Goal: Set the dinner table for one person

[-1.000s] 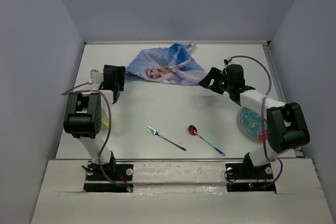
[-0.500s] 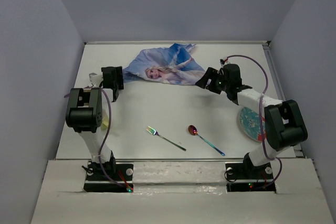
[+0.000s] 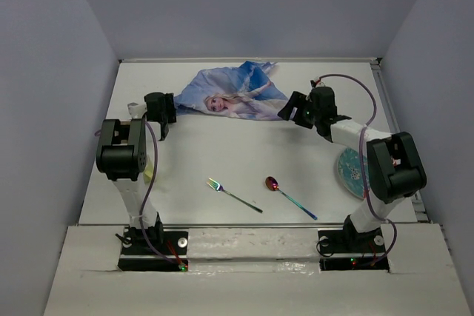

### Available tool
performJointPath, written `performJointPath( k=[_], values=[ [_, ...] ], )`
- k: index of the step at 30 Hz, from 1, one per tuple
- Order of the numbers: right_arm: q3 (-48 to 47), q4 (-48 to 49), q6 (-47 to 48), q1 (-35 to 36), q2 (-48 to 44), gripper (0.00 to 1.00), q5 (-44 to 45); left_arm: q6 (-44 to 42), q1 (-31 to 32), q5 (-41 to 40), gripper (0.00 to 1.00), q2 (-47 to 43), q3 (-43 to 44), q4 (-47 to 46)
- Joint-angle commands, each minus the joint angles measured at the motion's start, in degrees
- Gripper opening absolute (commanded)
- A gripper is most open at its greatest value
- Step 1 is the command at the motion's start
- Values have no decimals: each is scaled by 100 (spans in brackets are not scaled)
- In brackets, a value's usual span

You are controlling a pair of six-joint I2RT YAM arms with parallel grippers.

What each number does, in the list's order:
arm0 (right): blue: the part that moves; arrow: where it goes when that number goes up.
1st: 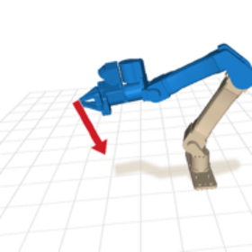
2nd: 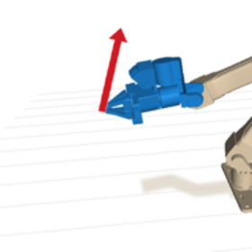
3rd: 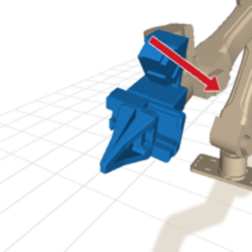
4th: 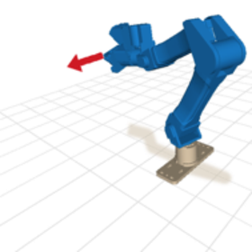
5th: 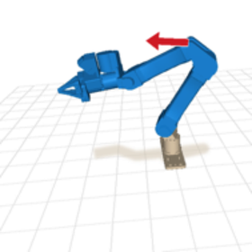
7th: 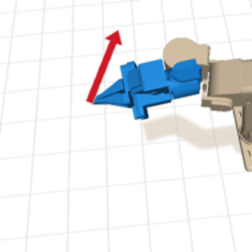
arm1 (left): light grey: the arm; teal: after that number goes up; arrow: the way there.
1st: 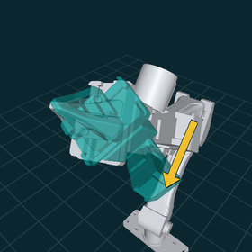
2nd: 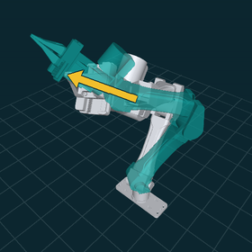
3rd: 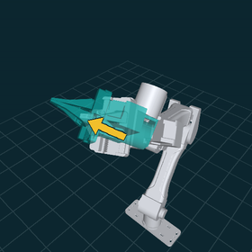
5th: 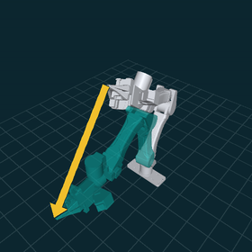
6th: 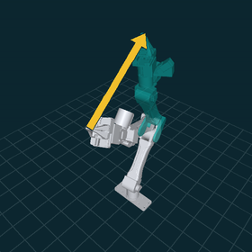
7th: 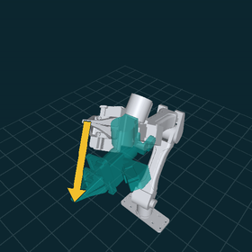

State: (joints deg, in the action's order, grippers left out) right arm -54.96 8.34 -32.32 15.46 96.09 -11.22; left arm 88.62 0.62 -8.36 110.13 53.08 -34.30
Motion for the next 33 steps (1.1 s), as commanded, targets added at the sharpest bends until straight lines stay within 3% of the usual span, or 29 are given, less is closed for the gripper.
performJointPath(
  k=[1, 14, 20, 27, 29, 33],
  values=[
    [-392, -16, 208, 53, 233, 79, 515, 112, -18, -16, 70, -61, 124, -147],
    [-929, -412, 366, 53, 937, 79, 1052, 94, -18, -25, 70, -88, -114, -164],
    [-1078, -430, 366, 53, 1192, 75, 1096, 24, -194, -34, 46, -70, -26, -164],
    [-1289, -438, 296, 53, 1482, 73, 1351, -38, -194, 10, 35, -44, -8, -234],
    [-1324, -438, 305, 53, 1544, 73, 1465, -64, -194, 45, 36, -9, -8, -287],
    [-1386, -447, 296, 53, 1614, 76, 1500, -64, -203, 150, 54, 26, -52, -349]
  ],
)
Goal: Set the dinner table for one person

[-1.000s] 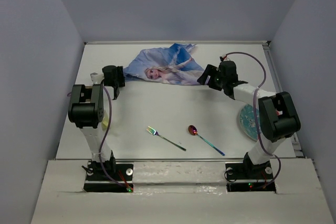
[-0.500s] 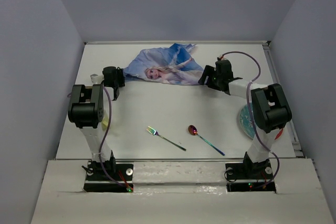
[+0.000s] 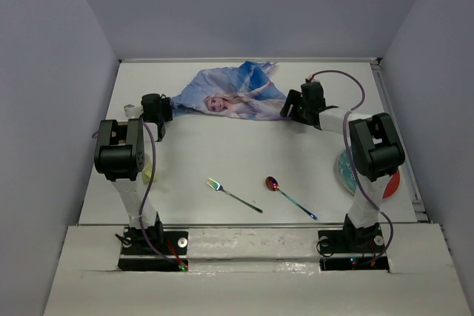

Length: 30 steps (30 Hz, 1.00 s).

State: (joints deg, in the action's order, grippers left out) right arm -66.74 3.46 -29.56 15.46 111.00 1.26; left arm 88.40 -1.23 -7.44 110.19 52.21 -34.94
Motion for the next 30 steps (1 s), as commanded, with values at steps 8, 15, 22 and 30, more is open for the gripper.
performJointPath(
  k=[8, 15, 22, 30],
  values=[
    [-173, 31, 100, 53, 36, 78, 323, -209, -61, 59, 81, -278, -245, -294],
    [-146, 31, 188, 53, -8, 77, 261, -192, -61, 270, 79, -384, -430, -242],
    [-225, 31, 196, 53, 62, 74, 191, -253, -61, 313, 79, -596, -536, -198],
    [-410, 31, 205, 53, 246, 65, 147, -183, 0, 516, 75, -323, -255, -198]
  ],
)
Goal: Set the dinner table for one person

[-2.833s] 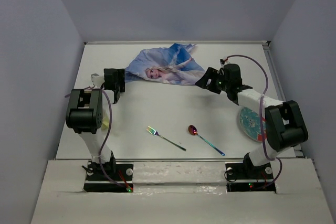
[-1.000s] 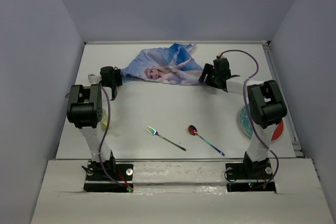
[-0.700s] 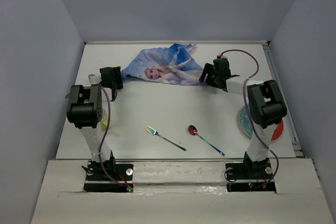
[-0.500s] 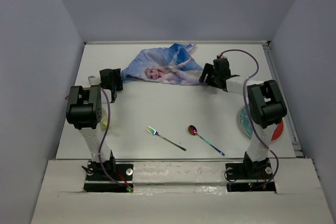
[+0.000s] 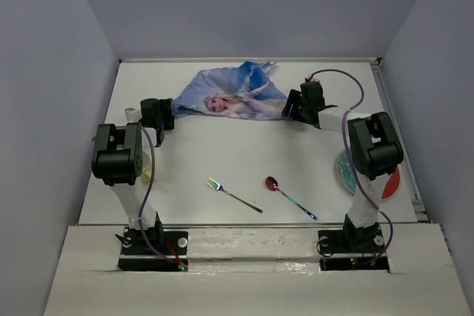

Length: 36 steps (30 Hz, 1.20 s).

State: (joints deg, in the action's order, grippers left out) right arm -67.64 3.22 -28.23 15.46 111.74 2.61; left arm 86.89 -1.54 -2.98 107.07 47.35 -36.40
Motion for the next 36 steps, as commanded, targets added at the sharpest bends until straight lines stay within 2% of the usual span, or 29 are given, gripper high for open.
performJointPath(
  k=[1, 6, 7, 8, 13, 15, 16, 17, 18, 20, 22, 29, 35, 36],
  values=[
    [-320, 56, 63, 53, 207, 60, -15, -23, 22, 70, 72, 24, 257, -51],
    [-338, 56, 63, 53, 234, 43, -6, -76, 22, 44, 58, 297, 468, -77],
    [-321, 56, 72, 1, 234, 32, -15, -128, 22, 26, 49, 315, 494, -199],
    [-320, 56, 63, 1, 216, 28, -32, -163, 22, -70, 45, 324, 477, -288],
    [-320, 64, 72, 0, 172, 17, -50, -173, 22, -1, 44, 499, 600, -376],
    [-320, 56, 81, 0, 137, 15, -50, -173, 22, 61, 36, 578, 626, -411],
    [-312, 64, 81, 0, 94, 11, -59, -173, 22, 52, 26, 596, 635, -464],
    [-303, 73, 89, 0, 67, 9, -68, -181, 22, 52, 23, 596, 626, -516],
    [-303, 91, 89, -52, 49, 5, -85, -208, 22, 44, 14, 587, 626, -543],
    [-294, 99, 98, -52, 6, 0, -155, -382, 22, 26, 6, 544, 652, -552],
    [-285, 152, 90, -52, -47, 0, -191, -506, 13, 26, 0, 421, 696, -578],
    [-83, 266, 37, -105, -698, 0, -217, -1393, 31, 175, 0, -353, 573, -1176],
    [93, 337, -51, -298, -1681, 0, -382, -2527, 119, 246, 0, -1319, 477, -1194],
    [119, 345, -51, -298, -1952, 0, -393, -2772, 319, 254, 0, -1564, 442, -1194]
  ],
)
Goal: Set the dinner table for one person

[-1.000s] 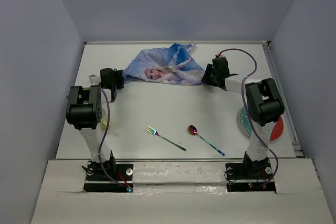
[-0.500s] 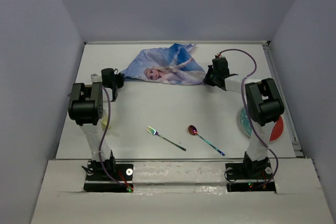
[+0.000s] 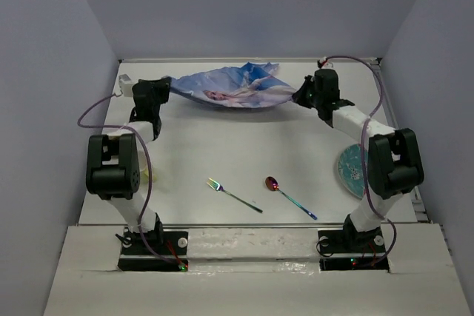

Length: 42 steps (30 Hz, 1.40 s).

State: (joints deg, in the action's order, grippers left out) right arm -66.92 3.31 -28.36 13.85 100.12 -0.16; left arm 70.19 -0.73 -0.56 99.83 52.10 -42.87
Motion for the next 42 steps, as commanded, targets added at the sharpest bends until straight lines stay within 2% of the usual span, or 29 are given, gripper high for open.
performJointPath(
  k=[1, 6, 11, 15, 17, 20, 24, 28, 29, 32, 33, 34, 35, 36, 37, 38, 39, 41, 42],
  values=[
    [47, 337, -38, -197, -931, 0, -124, -1235, 292, 12, 0, -964, -42, -538],
    [-40, 319, -29, -399, -1687, 0, -291, -2061, 784, -321, 0, -1764, 291, -144],
    [-558, 249, -126, -822, -1856, 0, -748, -2563, 1084, -498, 0, -1994, 976, 191],
    [-1392, 179, -152, -1007, -1287, 0, -959, -2747, 1084, -480, 0, -1635, 2002, 533],
    [-2183, 21, -170, -1139, -943, 0, -1065, -2844, 1093, -480, 0, -1389, 2435, 639],
    [-3518, -242, -179, -1287, -266, 0, -1257, -2906, 1023, -446, 0, -687, 3750, 1139],
    [-5048, -612, -118, -1402, 280, 0, -1433, -2941, 996, -375, 0, -325, 4824, 1456],
    [-5569, -612, 146, -1402, 158, 0, -1495, -3082, 996, -392, 0, -446, 5013, 1527],
    [-5491, -604, 277, -1402, 70, 0, -1504, -3073, 996, -401, 0, -525, 4899, 1527],
    [-4360, -377, 384, -1402, -325, 0, -1478, -3029, 996, -436, 0, -921, 4004, 1186],
    [-3382, -114, 419, -1402, -691, 0, -1547, -2951, 987, -445, 0, -1148, 3401, 1002],
    [-3372, 45, 402, -1402, -869, 0, -1565, -2889, 979, -437, 0, -1272, 3021, 844],
    [-2345, 377, 384, -1402, -1036, 0, -1566, -2819, 970, -428, 0, -1395, 2643, 668],
    [-1830, 520, 384, -1402, -1299, 0, -1618, -2731, 952, -419, 0, -1622, 2248, 362],
    [-885, 782, 323, -1402, -1406, 0, -1636, -2530, 943, -393, 0, -1720, 1469, 185],
    [-415, 959, 261, -1402, -1485, 0, -1653, -2441, 935, -366, 0, -1817, 1087, 26],
    [16, 1318, 139, -1402, -1556, 0, -1784, -2327, 935, -349, 0, -1975, 318, -332],
    [1025, 1452, -63, -1402, -1539, 0, -1864, -2135, 935, -357, 0, -2099, -407, -563],
    [1327, 1557, -291, -1402, -1530, 0, -1934, -2063, 908, -270, 0, -2134, -1055, -878]
  ],
)
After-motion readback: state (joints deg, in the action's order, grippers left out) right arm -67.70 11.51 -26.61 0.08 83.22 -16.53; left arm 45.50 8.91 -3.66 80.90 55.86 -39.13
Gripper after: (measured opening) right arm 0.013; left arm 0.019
